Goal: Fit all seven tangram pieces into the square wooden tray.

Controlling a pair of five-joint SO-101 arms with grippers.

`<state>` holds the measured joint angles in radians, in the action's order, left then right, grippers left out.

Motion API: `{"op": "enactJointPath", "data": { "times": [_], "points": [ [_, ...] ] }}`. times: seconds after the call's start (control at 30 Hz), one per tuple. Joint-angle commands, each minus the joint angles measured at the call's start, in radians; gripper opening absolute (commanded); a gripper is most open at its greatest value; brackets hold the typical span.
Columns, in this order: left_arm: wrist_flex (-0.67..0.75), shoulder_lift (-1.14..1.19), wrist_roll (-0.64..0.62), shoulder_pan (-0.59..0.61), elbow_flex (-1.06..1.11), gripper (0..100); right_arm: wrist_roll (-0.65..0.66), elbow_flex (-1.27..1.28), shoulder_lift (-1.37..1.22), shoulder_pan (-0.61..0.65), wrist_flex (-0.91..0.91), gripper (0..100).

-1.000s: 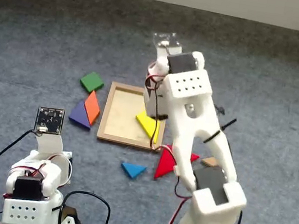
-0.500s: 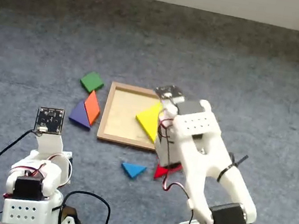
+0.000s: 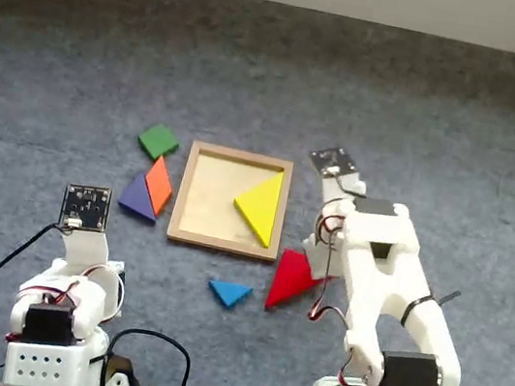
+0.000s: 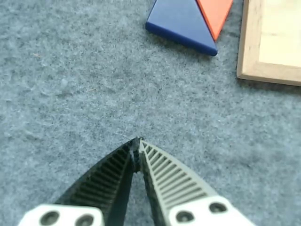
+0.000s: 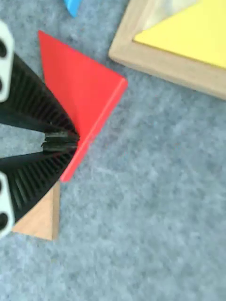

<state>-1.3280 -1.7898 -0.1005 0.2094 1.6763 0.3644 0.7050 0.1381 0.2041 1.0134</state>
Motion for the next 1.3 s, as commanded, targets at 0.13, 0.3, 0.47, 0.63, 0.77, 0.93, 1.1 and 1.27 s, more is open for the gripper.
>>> {"op": "enactJointPath", "data": {
  "times": [0.13,0.3,0.47,0.63,0.77,0.93,1.1,1.27],
  "points": [
    [-0.005,-0.013,0.006,0.008,0.021,1,0.011,-0.004,0.047,-0.028,0.012,1.7],
    [-0.005,-0.013,0.006,0.008,0.021,1,-0.009,-0.008,0.047,0.041,0.209,1.7],
    [-0.005,-0.013,0.006,0.008,0.021,1,-0.074,-0.002,-0.004,0.053,0.104,1.7],
    [-0.005,-0.013,0.006,0.008,0.021,1,-0.077,-0.059,-0.163,-0.01,0.01,1.7],
    [-0.005,-0.013,0.006,0.008,0.021,1,-0.075,-0.223,-0.265,-0.058,-0.002,1.7],
    [-0.005,-0.013,0.006,0.008,0.021,1,-0.077,-0.412,-0.329,-0.062,0.001,1.7],
    [-0.005,-0.013,0.006,0.008,0.021,1,-0.081,-0.522,-0.295,-0.038,0.105,1.4],
    [-0.005,-0.013,0.006,0.008,0.021,1,-0.083,-0.55,-0.217,0.031,0.263,1.4]
  ]
}}
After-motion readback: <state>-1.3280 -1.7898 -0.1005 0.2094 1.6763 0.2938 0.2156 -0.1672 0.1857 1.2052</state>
